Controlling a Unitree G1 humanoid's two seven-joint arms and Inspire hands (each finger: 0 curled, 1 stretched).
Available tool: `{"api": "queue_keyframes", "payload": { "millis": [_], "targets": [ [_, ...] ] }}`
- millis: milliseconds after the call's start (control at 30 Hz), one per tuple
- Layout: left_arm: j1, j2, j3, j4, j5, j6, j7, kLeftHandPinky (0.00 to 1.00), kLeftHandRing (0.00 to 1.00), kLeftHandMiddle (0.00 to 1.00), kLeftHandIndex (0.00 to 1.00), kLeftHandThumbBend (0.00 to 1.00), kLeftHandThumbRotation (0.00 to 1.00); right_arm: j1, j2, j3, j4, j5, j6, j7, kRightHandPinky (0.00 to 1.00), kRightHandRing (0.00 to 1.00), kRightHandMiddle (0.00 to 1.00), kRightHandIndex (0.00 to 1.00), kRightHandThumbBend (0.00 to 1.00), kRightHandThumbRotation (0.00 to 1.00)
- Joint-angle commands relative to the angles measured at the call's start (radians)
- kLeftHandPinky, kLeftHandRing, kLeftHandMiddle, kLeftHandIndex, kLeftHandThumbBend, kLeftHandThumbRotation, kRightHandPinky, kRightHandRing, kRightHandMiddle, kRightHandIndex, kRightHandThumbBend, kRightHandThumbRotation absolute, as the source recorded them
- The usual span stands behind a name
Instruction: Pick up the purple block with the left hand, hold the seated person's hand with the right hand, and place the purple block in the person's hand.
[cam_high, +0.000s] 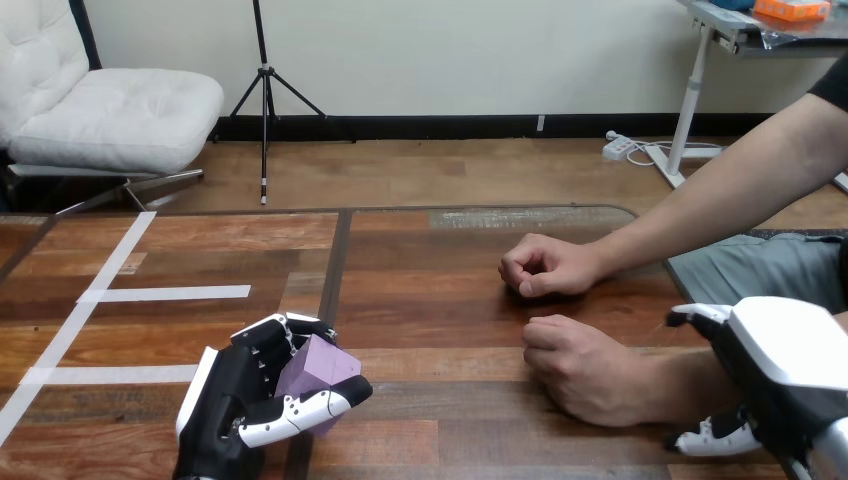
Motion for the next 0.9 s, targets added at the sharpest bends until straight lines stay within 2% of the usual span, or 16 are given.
{"api": "queue_keyframes", "payload": {
  "millis": [0,167,433,867],
  "targets": [
    [-0.061,-0.006,0.014,-0.032,0.004,-0.027,0.001,0.32,0.38,0.46,0.47,0.93,0.12,-0.092,-0.039,0.020,-0.049,-0.050,0.022,0.033,0.84,0.85,0.85,0.82,0.86,0.15],
    [-0.061,-0.010,0.016,-0.032,-0.005,-0.025,-0.005,0.33,0.39,0.46,0.47,0.93,0.11,-0.108,-0.039,0.026,-0.031,-0.074,0.026,0.034,0.81,0.83,0.83,0.80,0.89,0.12],
    [-0.061,-0.008,0.017,-0.030,-0.004,-0.033,-0.012,0.33,0.39,0.46,0.48,0.93,0.10,-0.134,-0.051,0.045,-0.024,-0.126,0.051,0.081,0.78,0.81,0.82,0.79,0.90,0.10],
    [-0.061,-0.005,0.021,-0.028,0.002,-0.035,-0.008,0.33,0.39,0.46,0.48,0.93,0.11,-0.168,-0.044,0.069,-0.016,-0.156,0.083,0.138,0.78,0.81,0.82,0.79,0.91,0.08]
  ]
}}
